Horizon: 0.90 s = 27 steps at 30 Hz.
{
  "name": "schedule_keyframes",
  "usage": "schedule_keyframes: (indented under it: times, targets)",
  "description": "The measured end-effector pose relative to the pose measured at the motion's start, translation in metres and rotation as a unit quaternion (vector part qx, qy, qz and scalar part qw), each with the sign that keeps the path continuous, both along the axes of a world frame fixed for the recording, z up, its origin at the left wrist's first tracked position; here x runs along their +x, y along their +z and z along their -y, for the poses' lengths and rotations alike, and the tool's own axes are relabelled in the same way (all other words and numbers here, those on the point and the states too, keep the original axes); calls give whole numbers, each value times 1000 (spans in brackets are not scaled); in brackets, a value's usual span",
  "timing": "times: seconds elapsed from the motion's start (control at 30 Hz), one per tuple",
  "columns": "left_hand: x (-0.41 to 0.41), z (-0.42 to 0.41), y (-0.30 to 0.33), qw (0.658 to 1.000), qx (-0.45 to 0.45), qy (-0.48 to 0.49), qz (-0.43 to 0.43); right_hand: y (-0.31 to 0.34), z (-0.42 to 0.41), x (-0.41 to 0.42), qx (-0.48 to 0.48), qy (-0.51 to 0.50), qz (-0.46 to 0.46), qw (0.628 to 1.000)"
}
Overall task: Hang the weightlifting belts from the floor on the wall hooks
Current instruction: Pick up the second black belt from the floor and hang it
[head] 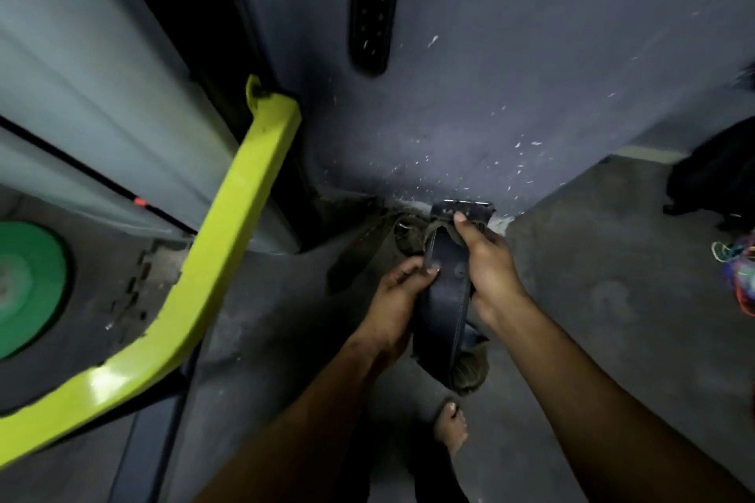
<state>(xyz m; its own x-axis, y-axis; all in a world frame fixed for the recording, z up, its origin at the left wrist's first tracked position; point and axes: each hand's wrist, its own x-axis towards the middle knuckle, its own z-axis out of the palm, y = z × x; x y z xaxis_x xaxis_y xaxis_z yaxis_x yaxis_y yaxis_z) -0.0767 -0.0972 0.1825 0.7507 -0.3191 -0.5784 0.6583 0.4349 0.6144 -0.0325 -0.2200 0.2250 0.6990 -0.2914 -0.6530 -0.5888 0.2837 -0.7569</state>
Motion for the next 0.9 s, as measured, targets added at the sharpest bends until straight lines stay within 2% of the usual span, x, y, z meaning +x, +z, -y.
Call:
schedule_keyframes:
  times: [0.13,0.37,0.5,0.67,0.77,0.9]
  targets:
    - [-28,2,84,998,-52,35,-32,82,8,-32,3,47,59,997]
    - [-81,27,234,996,11,-21,82,213,23,-102,-28,57,195,979]
    - [-116,47,316,988,50,-14,147,284,39,-136,-51,77,272,958]
    - [-126,62,405,938,172,34,299,376,61,-162,-67,100,369,922]
    - [-125,63,458,912,152,66,376,429,68,-176,-55,115,420,898]
    - [-123,60,518,868,163,62,464,480,75,-186,-59,103,458,881]
